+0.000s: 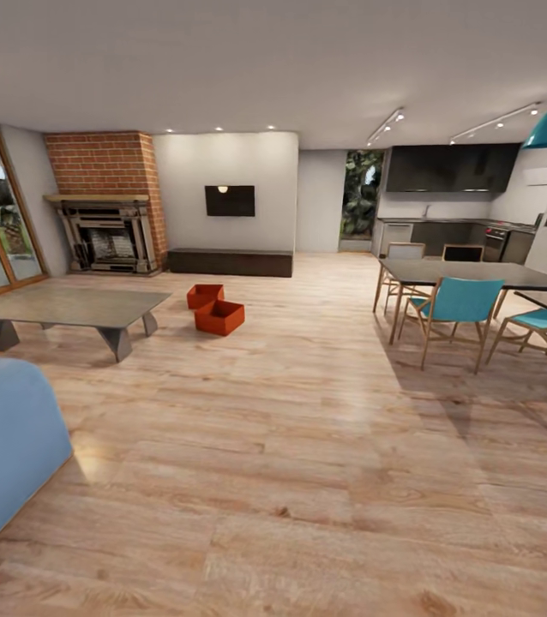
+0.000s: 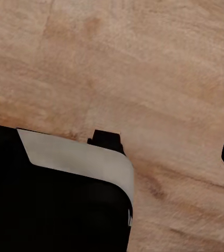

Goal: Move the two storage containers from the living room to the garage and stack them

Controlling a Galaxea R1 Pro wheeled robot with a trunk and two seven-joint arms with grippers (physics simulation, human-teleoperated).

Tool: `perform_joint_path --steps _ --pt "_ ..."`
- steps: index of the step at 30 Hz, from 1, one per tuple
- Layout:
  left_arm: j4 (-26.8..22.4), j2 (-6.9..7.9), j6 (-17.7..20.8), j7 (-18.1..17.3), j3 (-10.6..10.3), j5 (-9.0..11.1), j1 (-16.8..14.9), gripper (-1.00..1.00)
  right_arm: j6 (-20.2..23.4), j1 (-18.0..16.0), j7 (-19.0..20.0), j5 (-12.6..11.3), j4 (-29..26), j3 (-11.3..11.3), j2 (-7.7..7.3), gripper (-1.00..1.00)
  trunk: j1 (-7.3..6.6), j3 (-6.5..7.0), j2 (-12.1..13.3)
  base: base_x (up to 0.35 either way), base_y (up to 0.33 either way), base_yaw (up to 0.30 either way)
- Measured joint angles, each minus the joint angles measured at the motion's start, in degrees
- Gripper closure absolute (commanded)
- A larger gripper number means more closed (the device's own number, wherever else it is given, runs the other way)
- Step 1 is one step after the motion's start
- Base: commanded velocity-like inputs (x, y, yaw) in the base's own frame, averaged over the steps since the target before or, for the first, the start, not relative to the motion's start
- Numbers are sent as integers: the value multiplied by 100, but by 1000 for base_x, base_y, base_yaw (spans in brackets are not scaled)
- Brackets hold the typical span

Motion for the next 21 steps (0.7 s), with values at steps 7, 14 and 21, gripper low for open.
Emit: perform_joint_path --steps 7,14,21 --pt "0 0 -1 0 6 1 0 -100 4 0 0 -10 0 0 1 -100 0 0 0 322 0 0" --pt "0 0 -1 0 6 1 0 -100 8 0 0 -21 0 -8 1 -100 0 0 0 322 0 0" --pt "0 0 0 -1 5 0 0 -100 9 0 0 -16 0 -2 7 -100 0 0 0 322 0 0"
